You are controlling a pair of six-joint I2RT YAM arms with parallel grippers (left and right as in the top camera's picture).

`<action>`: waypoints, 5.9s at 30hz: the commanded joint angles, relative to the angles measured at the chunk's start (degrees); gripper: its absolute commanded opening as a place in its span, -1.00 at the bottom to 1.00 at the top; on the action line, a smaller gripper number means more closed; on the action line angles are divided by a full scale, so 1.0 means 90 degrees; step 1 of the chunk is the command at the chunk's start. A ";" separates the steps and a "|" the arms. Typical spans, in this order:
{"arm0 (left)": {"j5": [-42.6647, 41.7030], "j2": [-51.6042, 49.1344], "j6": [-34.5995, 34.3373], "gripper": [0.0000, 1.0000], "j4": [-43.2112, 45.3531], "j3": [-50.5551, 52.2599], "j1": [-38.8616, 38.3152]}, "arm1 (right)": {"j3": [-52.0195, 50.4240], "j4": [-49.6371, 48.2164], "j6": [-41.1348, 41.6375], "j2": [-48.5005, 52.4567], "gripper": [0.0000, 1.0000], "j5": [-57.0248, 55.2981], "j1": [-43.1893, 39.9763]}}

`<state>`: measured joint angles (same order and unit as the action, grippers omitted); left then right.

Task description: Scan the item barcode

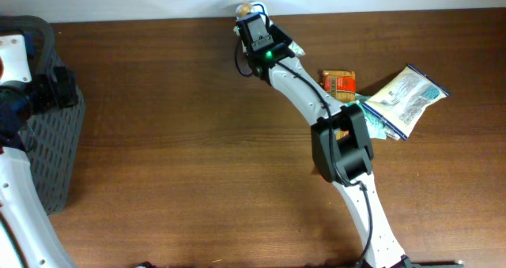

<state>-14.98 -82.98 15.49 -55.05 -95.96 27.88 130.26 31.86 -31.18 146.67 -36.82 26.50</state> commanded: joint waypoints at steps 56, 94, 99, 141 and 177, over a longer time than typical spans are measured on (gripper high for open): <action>-0.0027 0.0032 0.0100 0.99 0.0007 -0.0063 0.0005 | 0.1304 0.7274 0.4721 -0.5270 0.98 0.5083 0.0663; -0.0027 0.0032 0.0100 0.98 -0.0010 -0.0063 0.0005 | -1.0127 -0.2455 0.3531 -1.2339 0.97 0.5044 -0.2232; -0.0027 0.0032 0.0100 0.98 -0.0010 -0.0063 0.0005 | -1.2604 -0.3721 0.3534 -1.4071 0.98 0.5025 -0.2416; -0.0029 0.0034 0.0100 0.99 -0.0010 -0.0063 0.0005 | -1.4438 -0.3128 0.3536 -1.6276 0.98 0.5027 -0.2827; 0.1158 0.7703 0.0148 0.99 0.6594 0.9245 -0.2635 | -1.4438 -0.3128 0.3536 -1.6276 0.98 0.5027 -0.2827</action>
<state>-6.50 -19.62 16.16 3.97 -18.26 4.45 0.84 3.77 0.84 0.67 7.88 1.52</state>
